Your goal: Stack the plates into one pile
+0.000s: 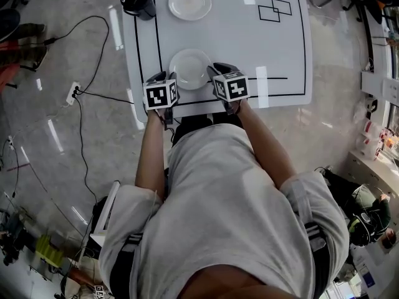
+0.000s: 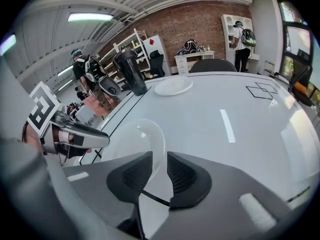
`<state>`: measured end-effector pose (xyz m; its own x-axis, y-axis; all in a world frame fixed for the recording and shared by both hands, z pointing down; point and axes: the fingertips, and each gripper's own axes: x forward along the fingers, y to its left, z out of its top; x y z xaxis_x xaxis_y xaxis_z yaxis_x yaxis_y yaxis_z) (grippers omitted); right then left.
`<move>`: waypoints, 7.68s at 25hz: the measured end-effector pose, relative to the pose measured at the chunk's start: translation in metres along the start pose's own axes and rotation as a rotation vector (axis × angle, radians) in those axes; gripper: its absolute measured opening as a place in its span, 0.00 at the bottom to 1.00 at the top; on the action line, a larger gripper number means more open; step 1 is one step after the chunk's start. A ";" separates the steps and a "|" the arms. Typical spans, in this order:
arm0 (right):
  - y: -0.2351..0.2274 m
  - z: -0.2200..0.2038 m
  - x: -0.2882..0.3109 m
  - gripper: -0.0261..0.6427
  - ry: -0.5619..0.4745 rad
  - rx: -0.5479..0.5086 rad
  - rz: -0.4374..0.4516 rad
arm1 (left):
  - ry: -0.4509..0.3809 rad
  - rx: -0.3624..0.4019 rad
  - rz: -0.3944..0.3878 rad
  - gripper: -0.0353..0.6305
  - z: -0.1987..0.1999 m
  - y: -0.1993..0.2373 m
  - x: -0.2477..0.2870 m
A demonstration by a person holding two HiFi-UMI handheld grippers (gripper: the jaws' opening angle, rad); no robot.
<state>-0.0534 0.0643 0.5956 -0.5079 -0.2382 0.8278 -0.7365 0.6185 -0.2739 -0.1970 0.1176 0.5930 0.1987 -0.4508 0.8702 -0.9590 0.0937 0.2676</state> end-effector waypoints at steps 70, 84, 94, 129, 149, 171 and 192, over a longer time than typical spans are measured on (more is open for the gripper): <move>-0.034 0.172 -0.061 0.08 -0.359 -0.286 -0.096 | -0.325 0.064 0.041 0.12 0.166 -0.029 -0.029; -0.059 0.199 -0.039 0.08 -0.345 -0.290 -0.075 | -0.310 0.049 0.079 0.12 0.200 -0.027 -0.007; -0.076 0.217 -0.020 0.08 -0.324 -0.294 -0.071 | -0.275 0.006 0.040 0.12 0.217 -0.020 0.020; -0.102 0.241 0.029 0.08 -0.292 -0.257 -0.030 | -0.231 -0.024 0.045 0.12 0.244 -0.003 0.060; -0.116 0.238 0.059 0.09 -0.255 -0.232 -0.017 | -0.220 -0.054 0.068 0.12 0.247 0.006 0.086; -0.110 0.229 0.087 0.10 -0.207 -0.261 0.003 | -0.192 -0.053 0.100 0.13 0.233 0.022 0.093; -0.127 0.244 0.091 0.08 -0.278 -0.245 0.013 | -0.195 0.071 0.038 0.06 0.242 0.010 0.093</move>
<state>-0.1152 -0.2187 0.5862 -0.6431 -0.4031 0.6511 -0.6176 0.7758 -0.1297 -0.2368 -0.1379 0.5767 0.1260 -0.6122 0.7806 -0.9782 0.0542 0.2003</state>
